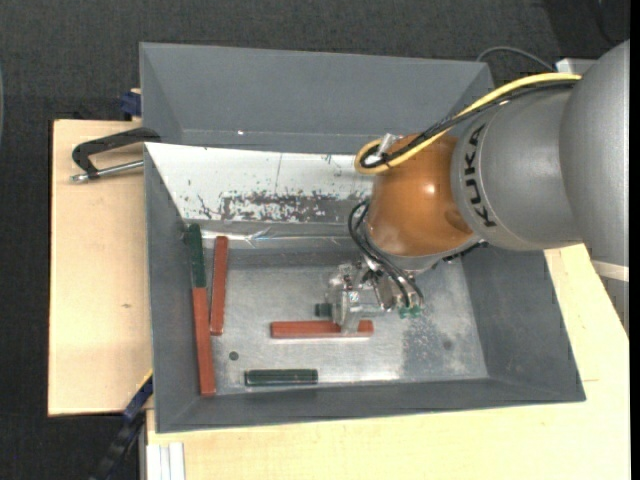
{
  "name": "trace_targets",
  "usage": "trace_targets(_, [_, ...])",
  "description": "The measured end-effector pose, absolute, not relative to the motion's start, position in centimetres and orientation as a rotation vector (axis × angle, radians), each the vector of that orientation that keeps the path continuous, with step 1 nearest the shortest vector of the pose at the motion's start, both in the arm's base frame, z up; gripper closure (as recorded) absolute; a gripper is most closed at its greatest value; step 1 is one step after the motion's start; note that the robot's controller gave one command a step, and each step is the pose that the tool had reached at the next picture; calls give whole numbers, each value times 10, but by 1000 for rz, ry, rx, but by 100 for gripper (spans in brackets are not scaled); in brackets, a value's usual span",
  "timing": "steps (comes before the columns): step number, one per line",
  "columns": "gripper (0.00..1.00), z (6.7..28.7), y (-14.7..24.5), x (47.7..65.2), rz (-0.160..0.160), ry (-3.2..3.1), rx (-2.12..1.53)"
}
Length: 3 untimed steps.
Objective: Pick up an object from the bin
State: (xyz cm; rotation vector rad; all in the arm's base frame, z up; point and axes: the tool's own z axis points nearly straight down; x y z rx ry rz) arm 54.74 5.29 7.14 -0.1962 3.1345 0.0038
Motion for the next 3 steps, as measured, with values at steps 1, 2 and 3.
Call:
trace_targets(1, [100,112,45,547,3,3138,-205])
trace_targets(2, [100,157,41,550,1,3124,-205])
trace_targets(3, [100,212,44,552,2,3132,-220])
